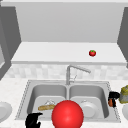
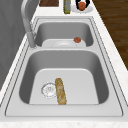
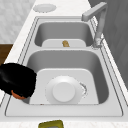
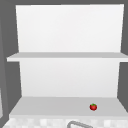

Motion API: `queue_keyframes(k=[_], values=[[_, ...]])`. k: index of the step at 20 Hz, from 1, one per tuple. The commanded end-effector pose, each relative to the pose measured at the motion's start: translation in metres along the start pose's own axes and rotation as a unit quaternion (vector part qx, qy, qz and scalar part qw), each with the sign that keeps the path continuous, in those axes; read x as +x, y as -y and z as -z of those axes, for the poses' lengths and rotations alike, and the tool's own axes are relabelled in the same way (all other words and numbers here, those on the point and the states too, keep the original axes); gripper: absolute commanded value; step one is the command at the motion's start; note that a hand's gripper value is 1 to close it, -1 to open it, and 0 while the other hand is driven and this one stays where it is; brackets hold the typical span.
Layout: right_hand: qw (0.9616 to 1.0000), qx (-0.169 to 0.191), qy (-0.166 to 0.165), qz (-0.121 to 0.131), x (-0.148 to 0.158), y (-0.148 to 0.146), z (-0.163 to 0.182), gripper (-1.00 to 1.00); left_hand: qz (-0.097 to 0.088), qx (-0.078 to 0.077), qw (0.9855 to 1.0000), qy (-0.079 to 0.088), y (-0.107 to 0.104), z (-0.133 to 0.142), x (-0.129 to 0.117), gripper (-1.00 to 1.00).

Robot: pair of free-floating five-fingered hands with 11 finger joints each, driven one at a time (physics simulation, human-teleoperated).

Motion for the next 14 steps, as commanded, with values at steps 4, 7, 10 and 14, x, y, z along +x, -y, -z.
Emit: queue_keyframes(k=[4, 7, 10, 14], values=[[0.9995, -0.008, -0.014, -0.027, -0.038, 0.013, -0.04, 1.0, 0.0, 0.0, 1.0, 0.0, 0.0, 0.0, 0.0, 0.0], [0.9995, -0.006, -0.014, -0.026, -0.056, 0.017, -0.055, 1.0, 0.0, 0.0, 1.0, 0.0, 0.0, 0.0, 0.0, 0.0], [0.9997, -0.002, -0.011, -0.023, -0.077, 0.018, -0.066, 1.0, 0.0, 0.0, 1.0, 0.0, 0.0, 0.0, 0.0, 0.0], [0.9998, -0.001, -0.007, -0.019, -0.106, 0.018, -0.075, 1.0, 0.0, 0.0, 1.0, 0.0, 0.0, 0.0, 0.0, 0.0]])
